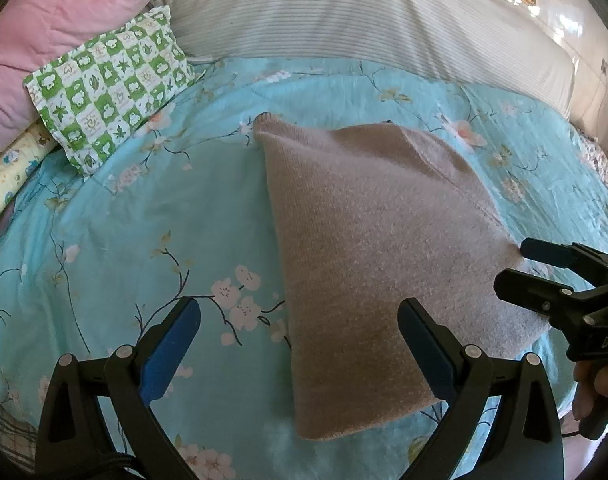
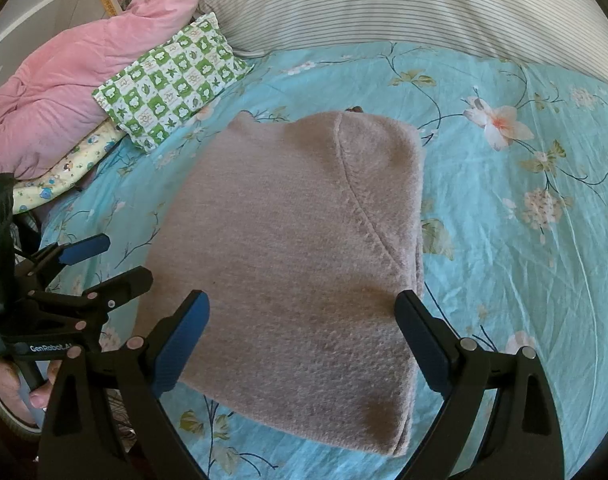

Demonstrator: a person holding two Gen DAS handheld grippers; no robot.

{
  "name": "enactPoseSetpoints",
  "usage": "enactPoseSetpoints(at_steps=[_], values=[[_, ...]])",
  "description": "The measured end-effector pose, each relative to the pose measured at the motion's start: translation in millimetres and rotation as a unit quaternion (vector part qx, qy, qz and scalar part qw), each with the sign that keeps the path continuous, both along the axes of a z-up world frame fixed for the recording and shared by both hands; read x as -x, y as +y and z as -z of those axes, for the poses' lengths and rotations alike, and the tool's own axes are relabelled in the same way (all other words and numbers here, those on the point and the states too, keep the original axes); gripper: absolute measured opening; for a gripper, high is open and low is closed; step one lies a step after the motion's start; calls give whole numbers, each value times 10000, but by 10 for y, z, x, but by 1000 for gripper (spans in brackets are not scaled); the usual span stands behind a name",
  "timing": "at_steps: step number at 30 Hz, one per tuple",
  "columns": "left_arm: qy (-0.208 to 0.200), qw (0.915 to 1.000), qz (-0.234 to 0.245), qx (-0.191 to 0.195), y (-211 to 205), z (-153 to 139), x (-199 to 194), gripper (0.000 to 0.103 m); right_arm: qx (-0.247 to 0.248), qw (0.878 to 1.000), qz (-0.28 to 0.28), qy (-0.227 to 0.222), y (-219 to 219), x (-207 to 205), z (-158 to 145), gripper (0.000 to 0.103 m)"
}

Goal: Fold small clothes

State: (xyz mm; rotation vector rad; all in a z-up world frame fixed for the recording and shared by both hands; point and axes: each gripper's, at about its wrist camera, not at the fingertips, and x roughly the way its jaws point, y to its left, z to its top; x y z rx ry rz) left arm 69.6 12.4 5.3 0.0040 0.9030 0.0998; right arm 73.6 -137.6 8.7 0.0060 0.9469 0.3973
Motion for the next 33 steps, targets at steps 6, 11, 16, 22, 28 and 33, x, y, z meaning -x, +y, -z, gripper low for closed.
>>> enactPoseSetpoints(at_steps=[6, 11, 16, 22, 28, 33], values=[[-10, 10000, 15, 8, -7, -12, 4, 100, 1, 10000, 4, 0, 4, 2, -4, 94], [8, 10000, 30, 17, -1, -13, -1, 100, 0, 10000, 6, 1, 5, 3, -6, 94], [7, 10000, 54, 16, -13, -24, -6, 100, -3, 10000, 9, -1, 14, 7, -9, 94], [1, 10000, 62, 1, -17, -23, -10, 100, -8, 10000, 10, 1, 16, 9, -14, 94], [3, 10000, 65, 3, -16, -20, -8, 100, -27, 10000, 1, 4, 35, 7, -21, 94], [0, 10000, 74, 2, -15, -20, -10, 100, -29, 10000, 7, 5, 53, 14, -27, 94]])
